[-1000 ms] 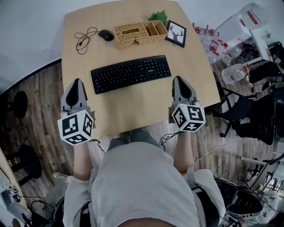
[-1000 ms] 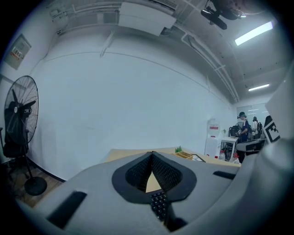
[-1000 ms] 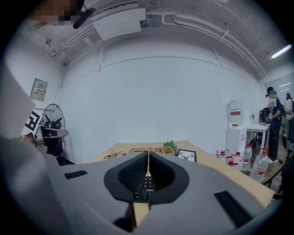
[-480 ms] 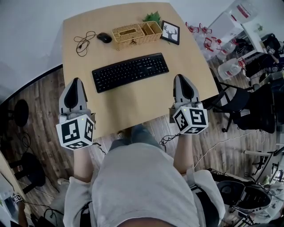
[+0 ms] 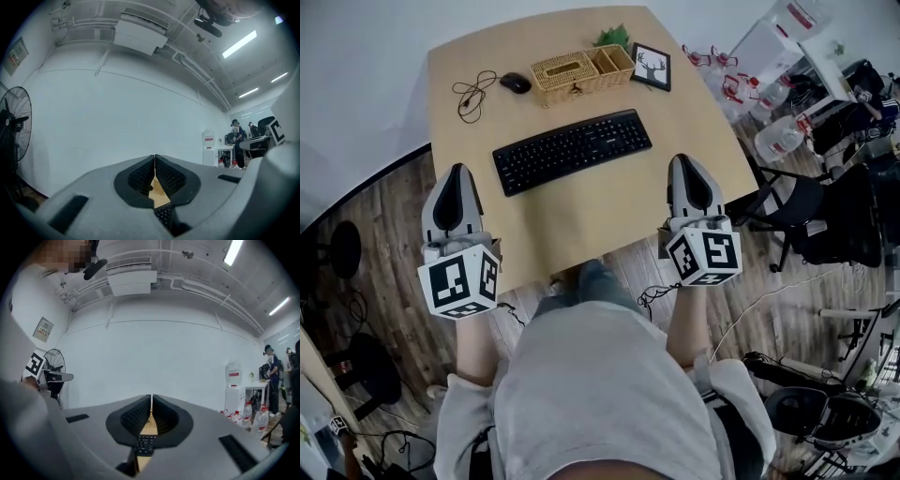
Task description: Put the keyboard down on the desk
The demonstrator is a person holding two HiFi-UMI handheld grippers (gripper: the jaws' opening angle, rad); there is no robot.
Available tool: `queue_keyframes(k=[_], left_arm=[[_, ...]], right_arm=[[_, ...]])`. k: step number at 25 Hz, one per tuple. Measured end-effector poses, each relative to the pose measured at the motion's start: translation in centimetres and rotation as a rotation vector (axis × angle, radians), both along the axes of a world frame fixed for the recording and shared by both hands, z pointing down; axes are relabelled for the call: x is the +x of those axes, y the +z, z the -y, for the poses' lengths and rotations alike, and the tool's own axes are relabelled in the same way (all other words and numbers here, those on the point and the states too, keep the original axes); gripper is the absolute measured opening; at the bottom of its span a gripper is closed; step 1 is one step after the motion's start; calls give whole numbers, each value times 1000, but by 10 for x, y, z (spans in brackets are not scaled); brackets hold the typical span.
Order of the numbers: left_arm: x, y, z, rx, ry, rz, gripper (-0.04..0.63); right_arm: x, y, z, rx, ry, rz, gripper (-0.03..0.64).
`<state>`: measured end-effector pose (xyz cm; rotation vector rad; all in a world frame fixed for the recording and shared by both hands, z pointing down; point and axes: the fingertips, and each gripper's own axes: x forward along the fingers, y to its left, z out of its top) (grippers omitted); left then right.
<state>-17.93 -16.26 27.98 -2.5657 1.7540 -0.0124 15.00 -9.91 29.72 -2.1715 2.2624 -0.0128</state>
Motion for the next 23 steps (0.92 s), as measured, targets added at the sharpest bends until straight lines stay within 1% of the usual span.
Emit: queue_keyframes(k=[3,12,23], left_arm=[[1,-2,-2,8,1,0,11],[4,-3,-7,24,8,40,11],[0,-2,-10,19,4,32,11]], right_arm=[[0,-4,-4,13,6,1,15],[-3,-6,-10,21,12,-6,15],[-9,-9,-10,26,-1,-17,15]])
